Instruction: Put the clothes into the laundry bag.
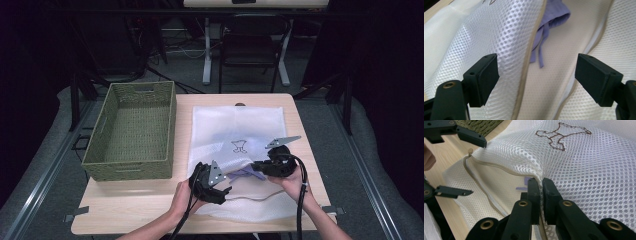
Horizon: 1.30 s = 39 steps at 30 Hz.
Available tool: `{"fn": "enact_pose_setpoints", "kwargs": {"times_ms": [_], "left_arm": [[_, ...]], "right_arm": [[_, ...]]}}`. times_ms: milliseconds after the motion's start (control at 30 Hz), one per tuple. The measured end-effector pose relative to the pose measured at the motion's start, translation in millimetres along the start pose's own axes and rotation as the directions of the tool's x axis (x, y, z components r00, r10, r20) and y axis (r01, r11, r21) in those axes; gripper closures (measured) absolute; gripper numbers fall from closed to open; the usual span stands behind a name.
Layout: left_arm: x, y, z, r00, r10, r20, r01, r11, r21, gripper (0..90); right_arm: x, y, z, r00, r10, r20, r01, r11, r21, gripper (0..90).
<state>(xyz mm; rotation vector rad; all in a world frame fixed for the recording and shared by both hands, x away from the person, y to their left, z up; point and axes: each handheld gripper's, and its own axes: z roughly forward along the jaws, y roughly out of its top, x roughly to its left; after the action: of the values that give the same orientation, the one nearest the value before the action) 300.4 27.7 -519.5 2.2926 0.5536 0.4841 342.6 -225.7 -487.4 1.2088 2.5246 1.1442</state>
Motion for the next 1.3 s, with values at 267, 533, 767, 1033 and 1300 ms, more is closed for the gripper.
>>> {"fn": "enact_pose_setpoints", "kwargs": {"times_ms": [267,533,767,1033,1300], "left_arm": [[4.9,-3.5,18.7,0.9989,0.011,-0.045,-0.009,0.9985,0.054,27.1],[11.7,-6.5,24.8,0.9965,0.025,-0.079,-0.019,0.9968,0.078,62.5],[12.8,-7.3,21.0,0.9969,0.043,-0.066,-0.039,0.998,0.049,83.4],[18.7,-6.5,16.1,0.9985,0.041,-0.035,-0.04,0.9981,0.047,84.1],[20.7,-6.7,17.1,0.9989,0.047,0.004,-0.048,0.9969,0.063,83.5]], "right_arm": [[0.2,0.6,-0.7,0.9996,-0.029,-0.006,0.029,1.0,-0.005,86.1],[0.5,-2.4,-2.3,0.9992,-0.039,-0.008,0.039,0.999,-0.019,85.9],[4.3,-2.5,-3.2,0.9984,-0.057,0.0,0.057,0.998,-0.033,85.3],[5.5,-6.6,-0.2,0.9971,-0.075,0.014,0.075,0.997,-0.013,83.0],[8.6,-10.2,1.7,0.9916,-0.128,0.021,0.127,0.991,0.034,82.6]]}}
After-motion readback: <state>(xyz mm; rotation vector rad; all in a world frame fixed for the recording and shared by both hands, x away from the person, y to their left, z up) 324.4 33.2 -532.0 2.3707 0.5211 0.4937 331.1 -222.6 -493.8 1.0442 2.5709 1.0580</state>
